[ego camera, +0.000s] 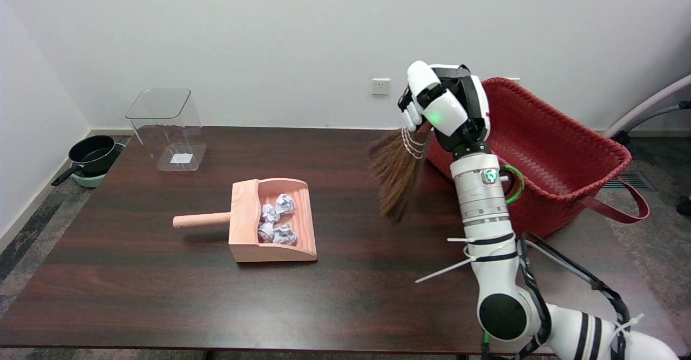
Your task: Place the broom in the basket.
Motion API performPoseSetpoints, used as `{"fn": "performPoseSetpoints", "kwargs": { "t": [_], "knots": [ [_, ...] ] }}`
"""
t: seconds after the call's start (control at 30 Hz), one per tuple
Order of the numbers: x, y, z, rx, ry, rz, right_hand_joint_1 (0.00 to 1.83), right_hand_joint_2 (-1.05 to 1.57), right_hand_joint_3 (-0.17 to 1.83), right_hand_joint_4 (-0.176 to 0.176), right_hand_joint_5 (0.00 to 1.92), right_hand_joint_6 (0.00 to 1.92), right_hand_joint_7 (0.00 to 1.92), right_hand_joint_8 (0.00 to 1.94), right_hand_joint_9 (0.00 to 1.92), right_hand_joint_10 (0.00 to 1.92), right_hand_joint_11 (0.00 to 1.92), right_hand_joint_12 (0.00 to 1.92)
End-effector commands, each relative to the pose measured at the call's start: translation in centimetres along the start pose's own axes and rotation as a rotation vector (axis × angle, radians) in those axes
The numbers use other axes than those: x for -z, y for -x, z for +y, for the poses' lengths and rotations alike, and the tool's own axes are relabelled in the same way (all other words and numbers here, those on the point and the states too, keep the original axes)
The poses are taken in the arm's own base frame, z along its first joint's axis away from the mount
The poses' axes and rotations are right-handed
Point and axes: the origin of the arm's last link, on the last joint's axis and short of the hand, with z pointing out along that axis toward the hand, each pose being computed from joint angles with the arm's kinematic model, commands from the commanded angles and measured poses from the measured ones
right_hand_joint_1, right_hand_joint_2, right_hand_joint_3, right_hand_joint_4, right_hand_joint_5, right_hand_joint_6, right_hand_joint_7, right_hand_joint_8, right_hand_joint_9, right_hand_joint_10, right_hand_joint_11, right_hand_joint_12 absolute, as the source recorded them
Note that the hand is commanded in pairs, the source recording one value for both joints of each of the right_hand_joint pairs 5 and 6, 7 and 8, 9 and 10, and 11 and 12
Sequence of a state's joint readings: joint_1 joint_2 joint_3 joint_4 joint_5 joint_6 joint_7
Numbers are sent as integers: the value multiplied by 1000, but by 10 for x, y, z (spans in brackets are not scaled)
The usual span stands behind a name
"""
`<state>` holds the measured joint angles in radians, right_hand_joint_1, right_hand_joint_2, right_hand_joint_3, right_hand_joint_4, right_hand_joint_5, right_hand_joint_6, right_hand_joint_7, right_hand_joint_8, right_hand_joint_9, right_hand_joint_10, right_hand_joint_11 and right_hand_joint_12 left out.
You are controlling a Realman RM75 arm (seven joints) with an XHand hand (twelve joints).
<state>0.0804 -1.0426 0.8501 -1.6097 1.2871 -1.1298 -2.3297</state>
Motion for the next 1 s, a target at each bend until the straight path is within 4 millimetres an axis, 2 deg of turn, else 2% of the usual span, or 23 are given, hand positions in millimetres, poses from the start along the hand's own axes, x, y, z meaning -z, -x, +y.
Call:
{"fn": "performPoseSetpoints", "kwargs": {
  "t": [0.03, 0.13, 0.27, 0.4, 0.57, 0.63, 0.77, 0.87, 1.0],
  "knots": [
    [-27, -33, -14, 204, -7, -125, 986, 1571, 1154, 0, 1920, 1920, 1881, 1881, 1920, 1920, 1725, 1725],
    [-56, -42, -45, 207, -67, -116, 989, 1571, 1122, 0, 1920, 1920, 1871, 1871, 1920, 1920, 1718, 1718],
    [-83, -58, -82, 249, -126, -111, 991, 1571, 1108, 0, 1920, 1920, 1872, 1872, 1919, 1919, 1726, 1726],
    [-107, -82, -111, 309, -119, -110, 994, 1571, 1063, 0, 1920, 1920, 1863, 1863, 1914, 1914, 1718, 1718],
    [-133, -116, -123, 199, -42, -88, 994, 1571, 1037, 0, 1920, 1920, 1870, 1870, 1911, 1911, 1714, 1714],
    [-142, -129, -130, 214, -24, -82, 991, 1571, 1027, 0, 1920, 1920, 1873, 1873, 1910, 1910, 1717, 1717],
    [-156, -161, -159, 294, 17, -58, 990, 1571, 979, 0, 1920, 1920, 1862, 1862, 1909, 1909, 1715, 1715],
    [-157, -183, -168, 275, 78, -33, 991, 1571, 898, 0, 1920, 1920, 1848, 1848, 1898, 1898, 1712, 1712],
    [-153, -200, -164, 194, 136, -2, 989, 1571, 843, 0, 1920, 1920, 1839, 1839, 1891, 1891, 1705, 1705]
  ]
}}
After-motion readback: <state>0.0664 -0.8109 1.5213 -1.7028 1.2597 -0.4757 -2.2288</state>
